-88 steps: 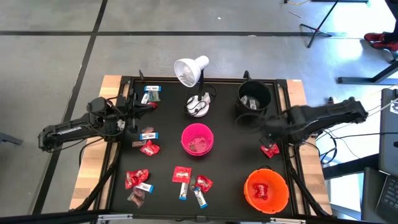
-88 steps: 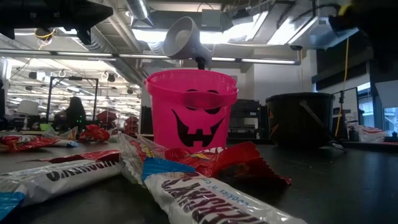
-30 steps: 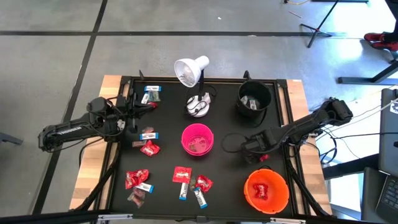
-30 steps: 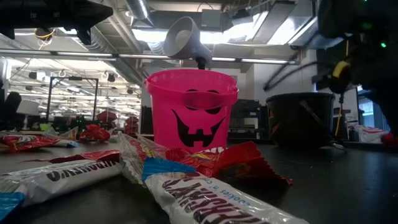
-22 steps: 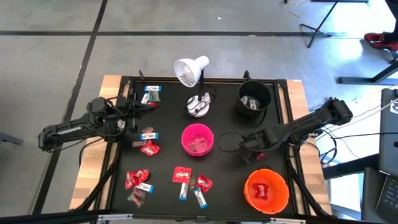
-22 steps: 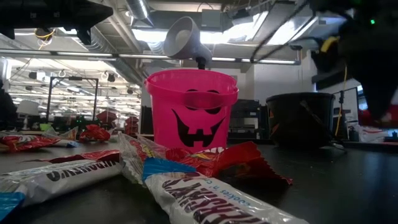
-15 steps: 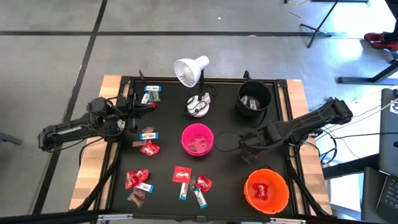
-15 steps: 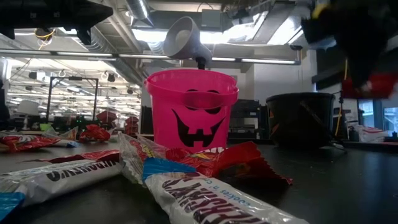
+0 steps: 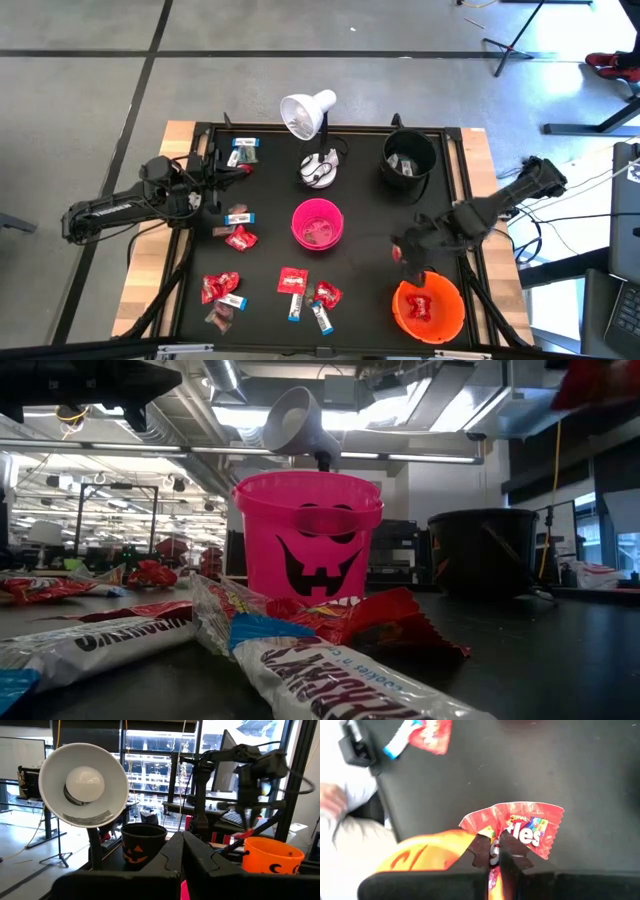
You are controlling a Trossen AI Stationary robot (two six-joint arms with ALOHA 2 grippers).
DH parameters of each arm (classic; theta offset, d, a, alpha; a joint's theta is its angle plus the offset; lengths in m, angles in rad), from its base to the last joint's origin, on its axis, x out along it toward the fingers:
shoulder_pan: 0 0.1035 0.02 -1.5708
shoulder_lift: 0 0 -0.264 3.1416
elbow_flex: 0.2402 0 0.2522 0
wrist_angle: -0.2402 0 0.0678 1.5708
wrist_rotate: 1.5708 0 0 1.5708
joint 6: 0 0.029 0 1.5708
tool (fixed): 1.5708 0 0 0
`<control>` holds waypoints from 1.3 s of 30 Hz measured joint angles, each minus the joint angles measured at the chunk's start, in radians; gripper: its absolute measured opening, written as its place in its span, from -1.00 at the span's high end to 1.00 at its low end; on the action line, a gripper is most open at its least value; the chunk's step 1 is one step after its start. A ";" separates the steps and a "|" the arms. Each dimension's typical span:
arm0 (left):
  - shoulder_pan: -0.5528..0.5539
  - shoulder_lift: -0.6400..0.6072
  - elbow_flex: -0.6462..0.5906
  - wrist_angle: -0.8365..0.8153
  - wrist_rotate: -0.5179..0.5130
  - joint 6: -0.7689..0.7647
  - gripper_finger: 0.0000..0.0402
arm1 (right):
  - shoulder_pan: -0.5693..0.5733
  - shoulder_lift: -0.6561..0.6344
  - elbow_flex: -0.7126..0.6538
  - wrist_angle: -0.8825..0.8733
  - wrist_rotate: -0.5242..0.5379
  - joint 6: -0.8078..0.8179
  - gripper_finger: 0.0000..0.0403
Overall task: Sort candy
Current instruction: Put the red candy into the orange bucket
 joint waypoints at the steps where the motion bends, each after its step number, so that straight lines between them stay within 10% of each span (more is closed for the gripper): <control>1: 0.000 0.000 0.000 0.000 0.000 0.000 0.99 | 0.031 0.000 0.007 -0.003 0.015 0.013 0.92; 15: 0.000 0.000 0.000 0.000 0.000 0.000 0.99 | 0.374 0.000 0.011 -0.010 0.041 0.271 0.90; 39: 0.000 0.000 0.000 0.000 0.000 0.000 0.99 | 0.385 0.000 0.010 -0.001 0.046 0.274 0.88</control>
